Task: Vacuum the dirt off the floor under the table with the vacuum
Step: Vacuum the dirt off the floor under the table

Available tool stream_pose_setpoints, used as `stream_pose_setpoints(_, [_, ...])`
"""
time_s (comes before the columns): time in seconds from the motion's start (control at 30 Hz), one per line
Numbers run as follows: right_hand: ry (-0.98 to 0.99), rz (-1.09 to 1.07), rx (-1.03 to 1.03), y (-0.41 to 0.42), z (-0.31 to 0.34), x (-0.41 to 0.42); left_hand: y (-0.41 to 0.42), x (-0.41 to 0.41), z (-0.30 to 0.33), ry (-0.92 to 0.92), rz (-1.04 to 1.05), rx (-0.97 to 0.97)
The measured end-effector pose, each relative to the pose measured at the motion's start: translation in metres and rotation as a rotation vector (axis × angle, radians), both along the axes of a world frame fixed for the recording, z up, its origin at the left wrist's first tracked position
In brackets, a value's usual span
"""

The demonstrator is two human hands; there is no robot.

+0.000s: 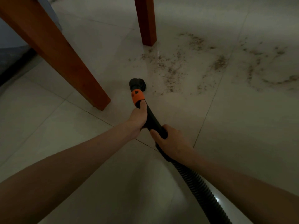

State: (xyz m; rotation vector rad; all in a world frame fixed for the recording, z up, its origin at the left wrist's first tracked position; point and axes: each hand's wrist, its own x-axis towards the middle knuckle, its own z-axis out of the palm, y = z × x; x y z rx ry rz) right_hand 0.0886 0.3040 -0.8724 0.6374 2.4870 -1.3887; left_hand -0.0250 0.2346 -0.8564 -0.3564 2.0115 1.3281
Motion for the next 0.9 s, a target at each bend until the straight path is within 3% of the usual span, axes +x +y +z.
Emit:
stream_pose_setpoints(0.37, [0.016, -0.11, 0.054, 0.029, -0.002, -0.027, 0.041, -0.025, 0.001, 0.014, -0.039, -0.014])
stream_pose_setpoints(0.73, [0.07, -0.083, 0.042, 0.048, -0.006, -0.064, 0.058, -0.061, 0.002, 0.014, -0.048, 0.002])
stream_pose_setpoints(0.9, [0.049, -0.066, 0.03, 0.041, -0.005, -0.059, 0.051, -0.064, 0.003, -0.011, 0.043, 0.044])
